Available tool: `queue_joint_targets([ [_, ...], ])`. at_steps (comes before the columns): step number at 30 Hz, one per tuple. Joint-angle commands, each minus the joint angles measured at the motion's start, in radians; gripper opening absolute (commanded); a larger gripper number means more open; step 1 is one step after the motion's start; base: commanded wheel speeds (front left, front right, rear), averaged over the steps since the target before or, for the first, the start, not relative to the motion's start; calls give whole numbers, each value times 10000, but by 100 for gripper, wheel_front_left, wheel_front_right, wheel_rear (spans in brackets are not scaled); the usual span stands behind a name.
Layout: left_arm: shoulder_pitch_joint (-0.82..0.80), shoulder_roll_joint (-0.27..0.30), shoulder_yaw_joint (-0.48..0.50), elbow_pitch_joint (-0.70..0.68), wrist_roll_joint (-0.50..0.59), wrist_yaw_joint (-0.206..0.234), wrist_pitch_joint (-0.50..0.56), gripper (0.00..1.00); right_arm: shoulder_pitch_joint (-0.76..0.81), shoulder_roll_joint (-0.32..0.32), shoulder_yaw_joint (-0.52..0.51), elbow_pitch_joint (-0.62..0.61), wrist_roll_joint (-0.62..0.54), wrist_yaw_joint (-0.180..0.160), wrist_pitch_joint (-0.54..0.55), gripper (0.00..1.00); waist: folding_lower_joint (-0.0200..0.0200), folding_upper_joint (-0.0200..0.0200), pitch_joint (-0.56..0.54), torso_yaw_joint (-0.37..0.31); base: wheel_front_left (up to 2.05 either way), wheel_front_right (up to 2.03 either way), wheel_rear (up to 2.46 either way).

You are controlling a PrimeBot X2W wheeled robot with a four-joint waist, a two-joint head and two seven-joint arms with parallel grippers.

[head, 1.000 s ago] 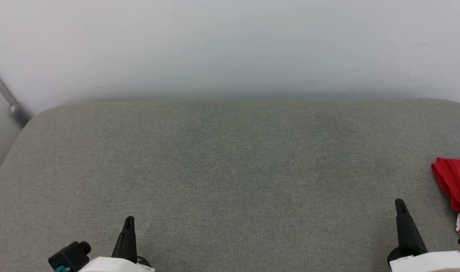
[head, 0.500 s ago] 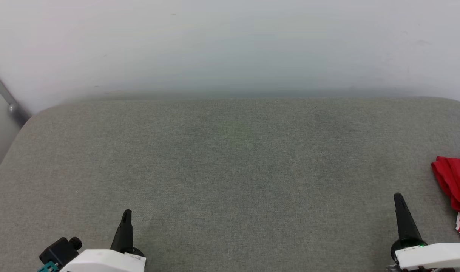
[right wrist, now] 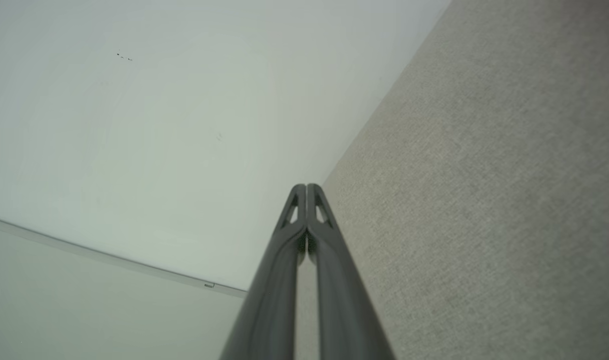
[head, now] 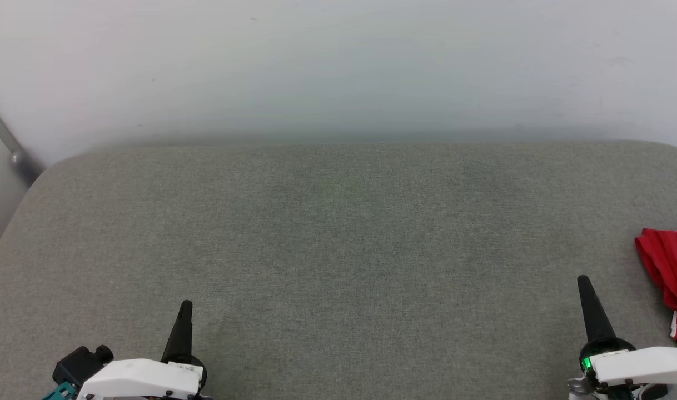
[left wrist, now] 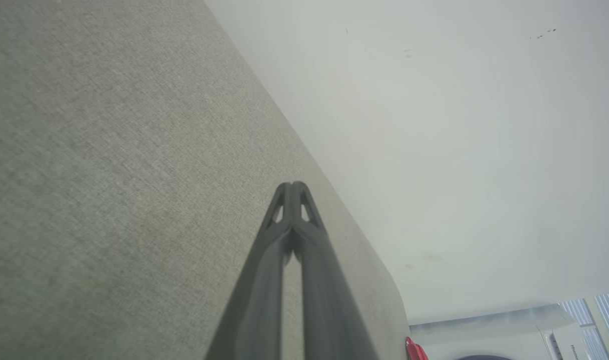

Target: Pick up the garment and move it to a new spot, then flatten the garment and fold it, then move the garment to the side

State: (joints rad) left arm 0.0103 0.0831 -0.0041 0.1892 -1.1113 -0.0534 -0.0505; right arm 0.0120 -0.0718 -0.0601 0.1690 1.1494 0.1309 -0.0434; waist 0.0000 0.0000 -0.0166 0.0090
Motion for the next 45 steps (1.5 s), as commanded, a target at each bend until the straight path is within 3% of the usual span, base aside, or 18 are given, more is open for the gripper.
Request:
queue_joint_targets([
  [1,-279,34,46,-48,-261,-75,52,0,-255,-81,-34,-33,245,0,48,0,0,0,3,-1,0,0,0],
  [45,-1052,-41,662,436,-4289,-648,1094,0,-1040,-13,-207,595,3926,-2,1090,0,0,0,148,-67,0,0,0],
])
